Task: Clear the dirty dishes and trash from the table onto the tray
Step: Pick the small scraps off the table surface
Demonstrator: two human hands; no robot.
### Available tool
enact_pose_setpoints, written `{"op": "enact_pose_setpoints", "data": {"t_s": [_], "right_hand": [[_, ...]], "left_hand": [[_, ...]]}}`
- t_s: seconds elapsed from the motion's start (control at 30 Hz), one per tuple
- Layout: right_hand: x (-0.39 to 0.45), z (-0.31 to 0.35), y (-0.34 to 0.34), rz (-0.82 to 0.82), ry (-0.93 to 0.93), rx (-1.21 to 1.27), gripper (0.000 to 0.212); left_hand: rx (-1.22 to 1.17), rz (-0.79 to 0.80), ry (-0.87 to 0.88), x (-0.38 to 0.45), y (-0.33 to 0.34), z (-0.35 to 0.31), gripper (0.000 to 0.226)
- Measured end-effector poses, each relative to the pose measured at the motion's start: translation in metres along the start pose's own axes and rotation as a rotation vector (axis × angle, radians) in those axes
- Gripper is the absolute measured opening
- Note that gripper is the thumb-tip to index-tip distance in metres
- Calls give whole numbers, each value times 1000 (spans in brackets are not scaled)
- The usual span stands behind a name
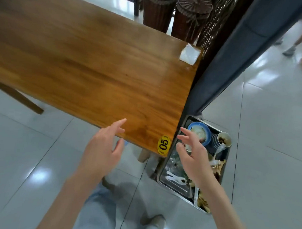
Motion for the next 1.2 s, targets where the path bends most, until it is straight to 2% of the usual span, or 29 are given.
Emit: {"op": "enact_pose_setpoints", "data": {"t_s": [0.27,0.47,0.83,1.03,1.2], "right_hand": [[61,82,88,-156,56,16,43],[91,97,116,-232,179,80,43],[172,57,92,-280,302,40,45],[244,27,74,-261,328,18,45],[302,4,67,-252,336,-31,46]], "left_hand": [[1,100,60,61,-86,86,44],[-2,179,139,116,-103,112,40],[52,344,218,205,-33,99,45],[106,341,212,266,13,94,46],[228,334,240,310,70,100,56]]}}
Point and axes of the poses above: each hand's wrist, its own x-axis towards the middle knuckle, its own y-axis out of the palm, z = x × y, the point moved 5 cm from there along x, towards the middle knuckle
